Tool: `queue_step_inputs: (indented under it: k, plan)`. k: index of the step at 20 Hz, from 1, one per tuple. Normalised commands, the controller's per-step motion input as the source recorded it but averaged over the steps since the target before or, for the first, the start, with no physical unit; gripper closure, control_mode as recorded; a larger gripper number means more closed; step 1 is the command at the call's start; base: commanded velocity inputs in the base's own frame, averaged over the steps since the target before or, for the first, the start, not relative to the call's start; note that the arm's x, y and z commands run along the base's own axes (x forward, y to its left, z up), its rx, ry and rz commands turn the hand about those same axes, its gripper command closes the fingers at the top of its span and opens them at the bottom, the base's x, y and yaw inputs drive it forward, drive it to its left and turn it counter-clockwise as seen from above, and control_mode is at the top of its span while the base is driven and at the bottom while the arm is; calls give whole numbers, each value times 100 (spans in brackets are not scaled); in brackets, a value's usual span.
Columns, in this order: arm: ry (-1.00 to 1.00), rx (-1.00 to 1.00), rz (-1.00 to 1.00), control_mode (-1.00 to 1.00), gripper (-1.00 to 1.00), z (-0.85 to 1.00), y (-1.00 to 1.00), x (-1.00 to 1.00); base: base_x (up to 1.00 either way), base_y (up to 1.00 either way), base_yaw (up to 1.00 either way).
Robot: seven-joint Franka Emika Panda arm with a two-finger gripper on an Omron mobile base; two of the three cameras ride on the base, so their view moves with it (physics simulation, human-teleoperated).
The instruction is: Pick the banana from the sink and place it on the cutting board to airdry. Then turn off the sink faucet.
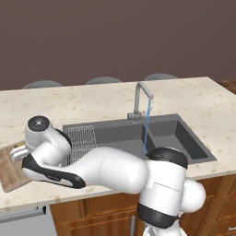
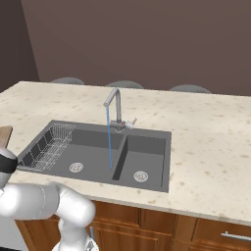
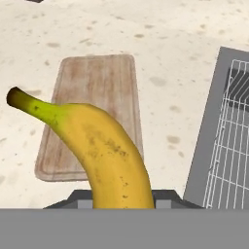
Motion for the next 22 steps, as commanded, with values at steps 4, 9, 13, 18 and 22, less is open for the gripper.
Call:
queue_step_inputs:
  k: [4,9,13,18,22]
  plan:
    - [4,0,-5,-100,100,-24,11,19,0,0,0]
    - [3,0,-5,-100,100,-22,11,16,0,0,0]
    - [2,0,-5,-100,100,-21,12,14,0,0,0]
    - [4,0,-5,-100,100,-23,11,16,0,0,0]
    - [4,0,-5,-100,100,-22,7,15,0,0,0]
